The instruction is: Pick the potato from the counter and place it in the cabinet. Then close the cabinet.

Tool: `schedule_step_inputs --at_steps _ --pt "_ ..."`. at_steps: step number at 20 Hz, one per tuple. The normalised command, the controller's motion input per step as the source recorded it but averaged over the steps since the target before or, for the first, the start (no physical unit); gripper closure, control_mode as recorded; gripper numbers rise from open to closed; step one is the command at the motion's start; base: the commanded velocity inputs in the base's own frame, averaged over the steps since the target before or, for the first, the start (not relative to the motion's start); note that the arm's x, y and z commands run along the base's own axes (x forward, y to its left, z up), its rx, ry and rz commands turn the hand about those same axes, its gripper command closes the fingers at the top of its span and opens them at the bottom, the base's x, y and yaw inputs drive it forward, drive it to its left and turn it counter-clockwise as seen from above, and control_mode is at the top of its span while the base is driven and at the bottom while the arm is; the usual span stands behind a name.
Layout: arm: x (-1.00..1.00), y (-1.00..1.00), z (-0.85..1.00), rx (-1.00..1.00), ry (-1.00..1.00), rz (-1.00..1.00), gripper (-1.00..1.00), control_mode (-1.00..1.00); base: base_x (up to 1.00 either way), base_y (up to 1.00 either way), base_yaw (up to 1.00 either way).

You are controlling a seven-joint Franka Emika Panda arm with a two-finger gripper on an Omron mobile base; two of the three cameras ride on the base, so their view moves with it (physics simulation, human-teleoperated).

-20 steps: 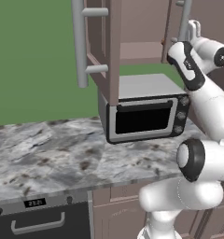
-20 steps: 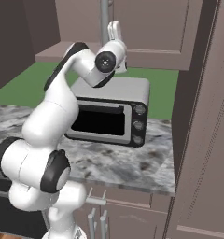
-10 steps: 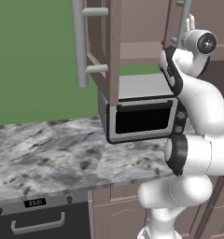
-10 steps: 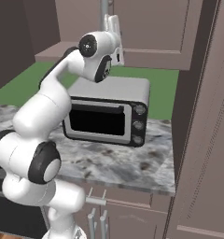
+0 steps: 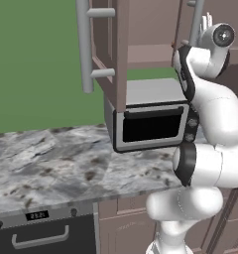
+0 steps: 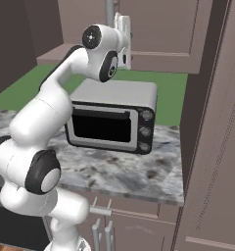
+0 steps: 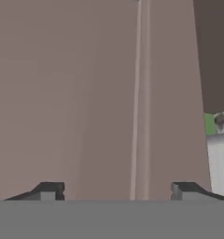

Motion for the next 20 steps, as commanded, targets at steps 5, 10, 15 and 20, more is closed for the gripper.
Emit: schedule_step_inputs --at_steps 5,10,15,20 --pt "-0.50 -0.03 0.22 0.01 0.06 0.00 -1.00 -1.00 0.00 0.00 0.00" --pt "-1.00 0.00 0.02 0.00 0.01 0.00 -1.00 -1.00 0.00 0.00 0.00" --pt "-1.00 0.22 0.00 0.00 0.00 0.00 -1.00 -1.00 0.00 0.00 0.00" --pt "-1.00 0.58 0.00 -0.03 0.00 0.04 -1.00 -1.00 0.00 0.00 0.00"
